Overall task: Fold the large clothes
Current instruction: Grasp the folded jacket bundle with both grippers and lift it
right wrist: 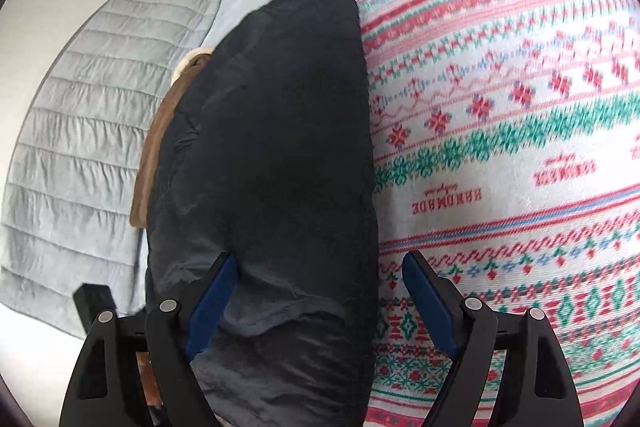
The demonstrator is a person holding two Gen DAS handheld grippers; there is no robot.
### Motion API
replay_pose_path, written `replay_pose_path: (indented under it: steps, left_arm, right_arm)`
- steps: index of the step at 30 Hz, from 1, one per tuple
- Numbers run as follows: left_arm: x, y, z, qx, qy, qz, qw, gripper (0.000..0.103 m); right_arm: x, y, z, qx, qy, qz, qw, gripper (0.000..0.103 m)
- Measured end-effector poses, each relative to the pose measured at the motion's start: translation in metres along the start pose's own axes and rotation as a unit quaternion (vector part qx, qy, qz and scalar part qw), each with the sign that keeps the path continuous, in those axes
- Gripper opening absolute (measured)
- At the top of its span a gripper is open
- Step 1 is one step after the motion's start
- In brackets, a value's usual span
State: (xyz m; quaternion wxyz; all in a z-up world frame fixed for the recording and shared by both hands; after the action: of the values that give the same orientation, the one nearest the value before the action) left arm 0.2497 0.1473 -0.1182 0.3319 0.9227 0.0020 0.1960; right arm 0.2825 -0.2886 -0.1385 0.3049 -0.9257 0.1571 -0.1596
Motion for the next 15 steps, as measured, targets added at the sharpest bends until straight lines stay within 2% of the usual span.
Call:
replay_pose_path:
  steps: [7, 15]
  left_arm:
    - [-0.002, -0.002, 0.008, -0.013, -0.012, -0.011, 0.9998, 0.083]
    - [-0.006, -0.003, 0.014, -0.032, -0.009, -0.015, 0.9993, 0.087]
  right_arm:
    - [-0.005, 0.012, 0.009, 0.029, -0.016, 0.021, 0.999, 0.088]
    - [-0.010, -0.002, 0.025, 0.042, -0.012, 0.016, 0.999, 0.092]
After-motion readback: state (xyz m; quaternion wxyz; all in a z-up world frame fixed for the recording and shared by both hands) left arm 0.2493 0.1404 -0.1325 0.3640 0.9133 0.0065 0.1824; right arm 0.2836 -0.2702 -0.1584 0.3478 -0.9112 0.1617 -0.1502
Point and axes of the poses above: each gripper's, at about its wrist camera, not at the fingertips, and z roughly the way its jaws point, y to its right, x to its top, the point moved 1 cm from there along z, roughly the way its jaws point, and after that the axes turned 6 degrees about -x, right-handed, at the moved point
